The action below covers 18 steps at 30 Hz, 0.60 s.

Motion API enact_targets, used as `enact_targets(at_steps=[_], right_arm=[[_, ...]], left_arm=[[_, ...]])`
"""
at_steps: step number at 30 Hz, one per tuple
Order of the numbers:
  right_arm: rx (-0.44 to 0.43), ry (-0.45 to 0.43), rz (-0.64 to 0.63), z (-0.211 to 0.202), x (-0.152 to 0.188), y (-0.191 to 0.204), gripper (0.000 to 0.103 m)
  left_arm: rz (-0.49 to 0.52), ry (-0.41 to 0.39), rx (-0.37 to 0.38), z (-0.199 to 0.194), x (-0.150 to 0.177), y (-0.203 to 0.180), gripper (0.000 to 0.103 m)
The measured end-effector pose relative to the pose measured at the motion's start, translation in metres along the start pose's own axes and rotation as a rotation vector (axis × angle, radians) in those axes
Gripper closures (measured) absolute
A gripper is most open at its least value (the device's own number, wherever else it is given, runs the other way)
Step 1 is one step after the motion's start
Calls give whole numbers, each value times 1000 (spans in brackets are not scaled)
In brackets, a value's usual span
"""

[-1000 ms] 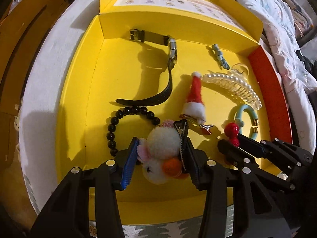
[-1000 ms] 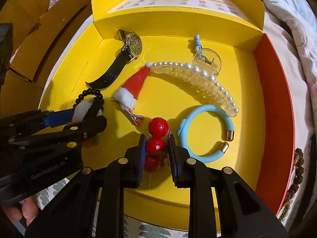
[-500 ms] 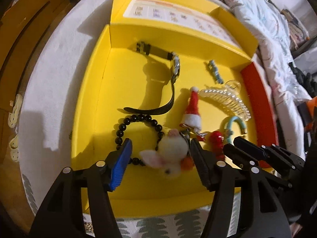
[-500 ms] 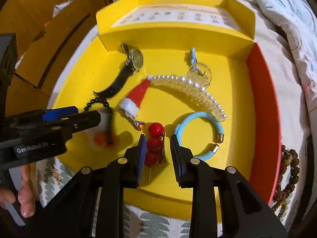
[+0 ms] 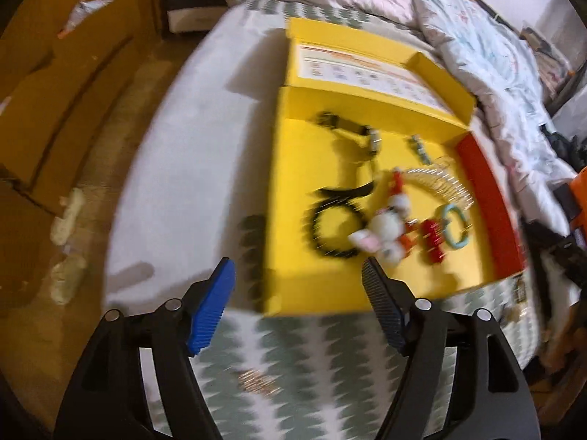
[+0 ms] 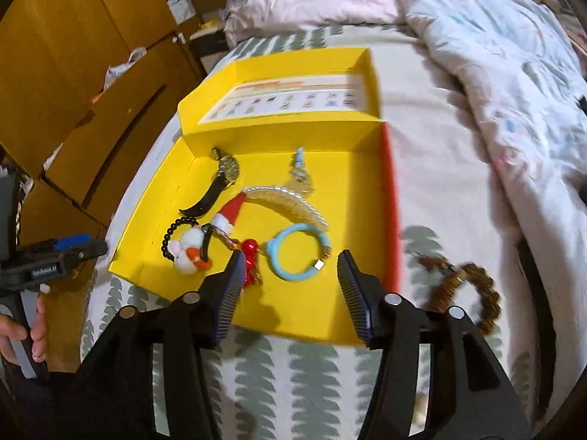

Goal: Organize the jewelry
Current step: 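Reach the left tool to the gold leaf clip while the right tool reaches the white pendant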

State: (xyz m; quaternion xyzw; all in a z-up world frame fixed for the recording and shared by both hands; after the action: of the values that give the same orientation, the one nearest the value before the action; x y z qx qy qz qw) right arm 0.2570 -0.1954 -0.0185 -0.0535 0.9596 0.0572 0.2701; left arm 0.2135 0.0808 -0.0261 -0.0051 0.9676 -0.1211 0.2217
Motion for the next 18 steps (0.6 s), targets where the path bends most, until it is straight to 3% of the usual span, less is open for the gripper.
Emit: enact_targets(at_steps=[4,6,11,16,18], right_arm=[[19,13,50,-17,22,-25,45],[45,28,66,-24,36,-34,45],[74,46,73,-37,57,-44,43],[119,87,46,-37,80,-50,41],[124,95,43,-38,87,-51,41]], left_arm=[[-3,-3,-98,-12,39,19,32],[-1,9,-111,-12,52,21,32],[-27,114,-142,12,83,26,32],[-63,171,-72,23,102,28,32],[-48,170,-77,23,103,26,32]])
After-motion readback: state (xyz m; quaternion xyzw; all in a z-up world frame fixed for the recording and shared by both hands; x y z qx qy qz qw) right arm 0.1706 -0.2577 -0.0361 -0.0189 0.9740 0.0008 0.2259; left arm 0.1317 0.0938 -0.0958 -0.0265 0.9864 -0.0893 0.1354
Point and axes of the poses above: each gripper's, at about its wrist camera, not at the fingertips, and z roughly the way its jaws point, y to its left, x to its underside, the point moved 4 cm from there along z, roughly the way its jaws point, and after that the axes turned 7 degrees about x, right-handed, at the moved point
